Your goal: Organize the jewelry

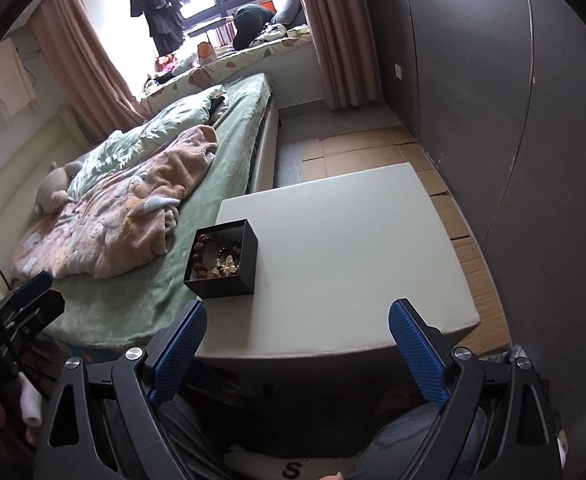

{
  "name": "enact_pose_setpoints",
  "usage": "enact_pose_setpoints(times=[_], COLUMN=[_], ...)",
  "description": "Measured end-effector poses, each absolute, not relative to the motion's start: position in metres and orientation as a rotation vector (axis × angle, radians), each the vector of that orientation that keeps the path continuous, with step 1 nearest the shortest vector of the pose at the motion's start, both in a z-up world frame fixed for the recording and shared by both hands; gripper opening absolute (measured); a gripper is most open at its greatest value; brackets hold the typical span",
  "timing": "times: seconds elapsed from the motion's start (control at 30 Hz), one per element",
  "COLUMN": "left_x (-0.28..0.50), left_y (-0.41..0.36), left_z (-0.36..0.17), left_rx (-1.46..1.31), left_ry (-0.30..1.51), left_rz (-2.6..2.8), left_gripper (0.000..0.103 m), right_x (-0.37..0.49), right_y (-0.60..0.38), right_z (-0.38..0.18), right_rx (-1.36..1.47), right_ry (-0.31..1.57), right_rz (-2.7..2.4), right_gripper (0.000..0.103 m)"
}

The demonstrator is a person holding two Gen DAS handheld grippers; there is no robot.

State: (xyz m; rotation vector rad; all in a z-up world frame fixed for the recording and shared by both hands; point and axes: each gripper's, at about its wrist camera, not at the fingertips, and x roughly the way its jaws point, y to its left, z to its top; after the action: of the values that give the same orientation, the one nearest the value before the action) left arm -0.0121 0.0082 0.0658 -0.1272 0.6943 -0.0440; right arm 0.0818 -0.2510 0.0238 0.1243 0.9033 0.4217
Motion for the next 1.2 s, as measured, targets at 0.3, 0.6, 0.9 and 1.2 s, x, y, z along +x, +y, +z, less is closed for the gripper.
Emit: enact_pose_setpoints(times=[0.3, 0.6, 0.9, 1.2], left_x=[-0.053, -0.074, -0.080, -0.085], left_y=[-0.001, 0.002, 0.004, 0.003], left_z=[0.074, 0.066, 0.062, 0.063], left_rx=[-0.089, -0.109, -0.103, -0.083], left_ry=[0.590, 0.567, 0.575, 0.572], left_rz=[-0.028, -0.024, -0.018, -0.018], left_gripper=[0.103, 0.103, 0.103, 0.103], right_x=[0.041, 0.015, 0.012, 0.007], right_y=[-0.272, -0.284, -0.293, -0.291], right_z=[0.030, 0.027, 0.025, 0.021], right_rx=[0.128, 0.126, 0.159, 0.159], right_ry=[0.831, 0.808, 0.785, 0.789], right_rz=[0.374, 0.372, 0.362, 0.373], right_gripper=[0.103, 0.103, 0.103, 0.103])
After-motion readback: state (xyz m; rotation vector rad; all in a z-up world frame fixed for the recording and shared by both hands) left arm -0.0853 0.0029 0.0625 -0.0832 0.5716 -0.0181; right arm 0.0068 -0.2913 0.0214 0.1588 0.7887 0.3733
